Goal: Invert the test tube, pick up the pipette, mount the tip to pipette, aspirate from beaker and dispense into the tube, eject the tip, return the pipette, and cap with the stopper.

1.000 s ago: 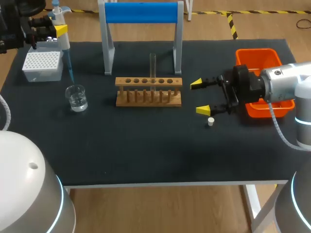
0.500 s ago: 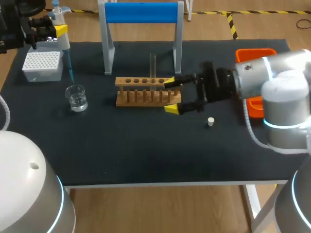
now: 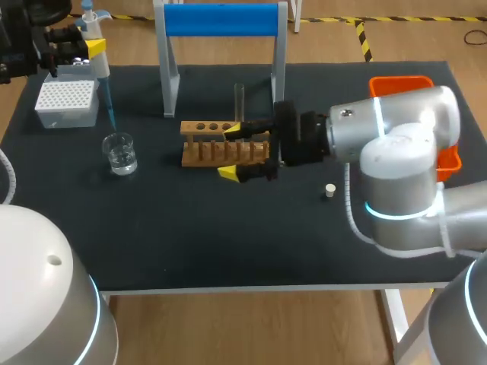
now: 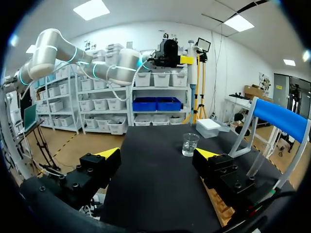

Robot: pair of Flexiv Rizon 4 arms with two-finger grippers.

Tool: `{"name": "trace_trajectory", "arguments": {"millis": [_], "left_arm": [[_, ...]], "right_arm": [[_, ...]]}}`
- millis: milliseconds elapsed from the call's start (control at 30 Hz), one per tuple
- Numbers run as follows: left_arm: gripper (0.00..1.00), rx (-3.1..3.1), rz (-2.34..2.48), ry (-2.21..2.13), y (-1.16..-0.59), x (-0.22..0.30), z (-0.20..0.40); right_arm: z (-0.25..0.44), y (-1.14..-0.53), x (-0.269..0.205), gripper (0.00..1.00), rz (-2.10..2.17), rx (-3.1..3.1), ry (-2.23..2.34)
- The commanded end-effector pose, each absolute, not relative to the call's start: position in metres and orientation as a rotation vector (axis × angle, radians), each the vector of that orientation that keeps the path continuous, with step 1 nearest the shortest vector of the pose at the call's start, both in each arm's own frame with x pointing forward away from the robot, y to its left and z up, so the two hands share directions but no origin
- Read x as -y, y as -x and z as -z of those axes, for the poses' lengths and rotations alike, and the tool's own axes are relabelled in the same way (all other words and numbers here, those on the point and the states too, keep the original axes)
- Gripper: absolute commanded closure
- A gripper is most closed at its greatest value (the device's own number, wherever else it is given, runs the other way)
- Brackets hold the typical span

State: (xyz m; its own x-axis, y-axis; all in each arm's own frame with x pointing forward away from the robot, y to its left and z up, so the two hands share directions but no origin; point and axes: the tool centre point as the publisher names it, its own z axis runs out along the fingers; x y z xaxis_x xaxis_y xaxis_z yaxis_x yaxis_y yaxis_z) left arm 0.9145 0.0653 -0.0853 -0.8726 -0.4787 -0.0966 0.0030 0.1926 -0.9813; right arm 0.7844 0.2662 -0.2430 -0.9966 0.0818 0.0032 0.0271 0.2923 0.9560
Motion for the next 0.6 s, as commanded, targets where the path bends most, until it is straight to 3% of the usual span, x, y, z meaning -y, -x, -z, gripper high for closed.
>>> {"name": "trace_trajectory", "arguments": {"millis": [33,600], "left_arm": [[1.00,-2.089,1.723,0.447,-0.915,-0.064,0.086],[1.00,-2.089,1.723,0.447,-0.915,-0.064,0.086]], "right_arm": [[0.257,-0.790,-0.305,0.00,-1.803,-2.480,-0.140],[0.296,-0.815,-0.351,0.00,-1.672,-2.514,-0.221]]}}
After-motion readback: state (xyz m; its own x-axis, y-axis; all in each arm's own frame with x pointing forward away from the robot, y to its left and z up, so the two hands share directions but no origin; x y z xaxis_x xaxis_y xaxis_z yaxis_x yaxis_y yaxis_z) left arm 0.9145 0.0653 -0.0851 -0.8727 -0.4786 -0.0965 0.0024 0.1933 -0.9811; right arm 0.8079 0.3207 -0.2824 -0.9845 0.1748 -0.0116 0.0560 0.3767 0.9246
